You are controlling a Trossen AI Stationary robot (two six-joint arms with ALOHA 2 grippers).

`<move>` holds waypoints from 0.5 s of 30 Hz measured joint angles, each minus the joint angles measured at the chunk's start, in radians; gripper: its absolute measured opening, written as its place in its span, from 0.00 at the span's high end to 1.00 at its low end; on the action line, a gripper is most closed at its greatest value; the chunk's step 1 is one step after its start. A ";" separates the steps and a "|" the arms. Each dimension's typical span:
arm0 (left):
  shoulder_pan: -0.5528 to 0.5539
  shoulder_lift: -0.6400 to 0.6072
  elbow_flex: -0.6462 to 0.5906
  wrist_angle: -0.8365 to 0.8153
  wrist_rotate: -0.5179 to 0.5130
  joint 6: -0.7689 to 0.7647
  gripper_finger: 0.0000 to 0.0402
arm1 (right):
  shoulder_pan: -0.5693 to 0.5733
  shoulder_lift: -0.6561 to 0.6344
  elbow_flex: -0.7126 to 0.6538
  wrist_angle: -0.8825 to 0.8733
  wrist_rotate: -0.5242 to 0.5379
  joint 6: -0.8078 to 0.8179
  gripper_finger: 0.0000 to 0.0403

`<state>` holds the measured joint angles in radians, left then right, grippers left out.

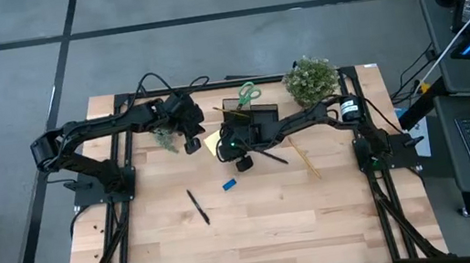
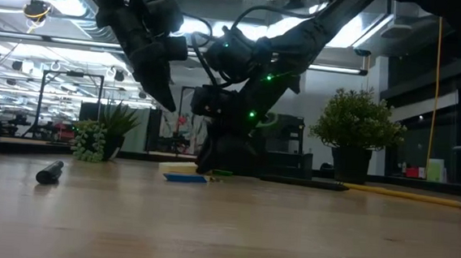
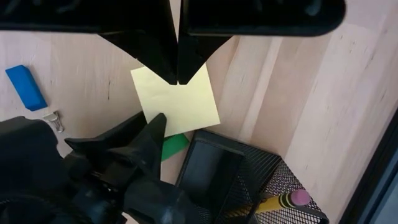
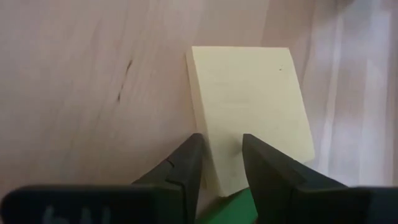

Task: Pick and place office supplies into organizer
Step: Put the yellow sticky notes into the black desk organizer

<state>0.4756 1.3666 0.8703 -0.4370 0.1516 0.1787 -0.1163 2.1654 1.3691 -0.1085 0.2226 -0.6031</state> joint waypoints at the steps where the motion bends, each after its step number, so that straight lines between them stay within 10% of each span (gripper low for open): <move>1: -0.001 0.000 0.000 0.000 0.000 0.000 1.00 | -0.001 0.000 0.000 -0.004 -0.004 0.000 0.72; 15: -0.005 0.000 0.000 0.006 0.059 -0.035 1.00 | -0.015 0.057 0.006 0.008 0.013 0.048 0.89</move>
<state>0.4711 1.3666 0.8703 -0.4309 0.2109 0.1436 -0.1318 2.2228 1.3754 -0.1003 0.2357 -0.5552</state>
